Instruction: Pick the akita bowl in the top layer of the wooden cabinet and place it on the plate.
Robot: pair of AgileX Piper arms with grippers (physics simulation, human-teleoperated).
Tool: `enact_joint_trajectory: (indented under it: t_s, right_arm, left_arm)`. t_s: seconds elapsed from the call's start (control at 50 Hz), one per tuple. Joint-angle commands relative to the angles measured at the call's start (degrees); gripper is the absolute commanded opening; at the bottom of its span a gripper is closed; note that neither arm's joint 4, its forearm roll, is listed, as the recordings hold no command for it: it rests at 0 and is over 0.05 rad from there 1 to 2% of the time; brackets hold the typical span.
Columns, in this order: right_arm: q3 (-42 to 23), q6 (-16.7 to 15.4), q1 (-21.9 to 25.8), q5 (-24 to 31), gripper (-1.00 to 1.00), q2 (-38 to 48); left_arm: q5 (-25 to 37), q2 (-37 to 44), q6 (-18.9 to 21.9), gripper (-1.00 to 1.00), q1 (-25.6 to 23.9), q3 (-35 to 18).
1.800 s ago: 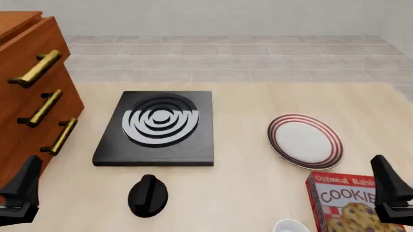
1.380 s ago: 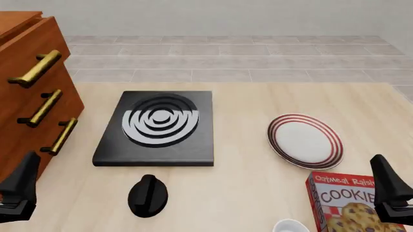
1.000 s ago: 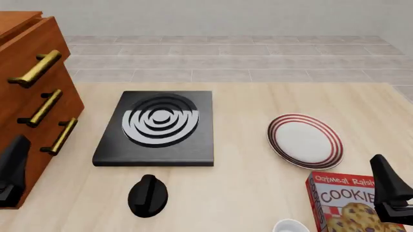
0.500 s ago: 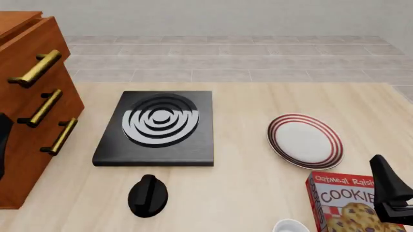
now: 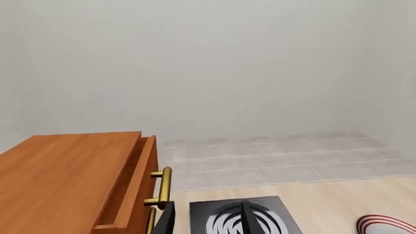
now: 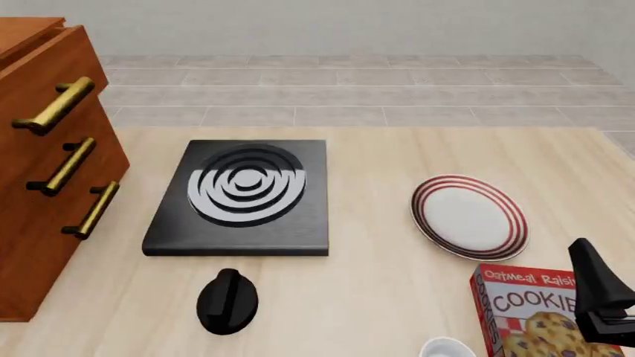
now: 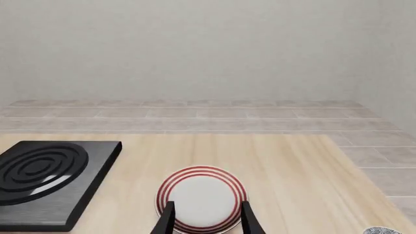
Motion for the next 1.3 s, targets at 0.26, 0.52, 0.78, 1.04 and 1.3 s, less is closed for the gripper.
enact_joint_trajectory:
  t_s: [0.26, 0.52, 0.78, 1.04, 1.3]
  right_arm:
    - [0.0, 0.1, -0.5, 0.2, 1.00, -0.3]
    - [0.0, 0.1, -0.5, 0.2, 1.00, -0.4]
    - [0.0, 0.1, -0.5, 0.2, 1.00, -0.4]
    - [0.0, 0.1, -0.6, 0.1, 1.00, -0.2]
    - [0.0, 0.3, -0.7, 0.1, 1.00, -0.3]
  left_arm:
    - [6.1, 9.1, 0.4, 1.00, -3.2, -15.4]
    - [8.7, 12.5, 2.8, 1.00, -3.2, -19.4]
    - [12.6, 17.3, 5.4, 1.00, -0.8, -24.7]
    - [16.7, 19.9, 5.0, 1.00, -0.8, -29.1]
    - [20.5, 22.7, 7.7, 1.00, -1.8, -33.6]
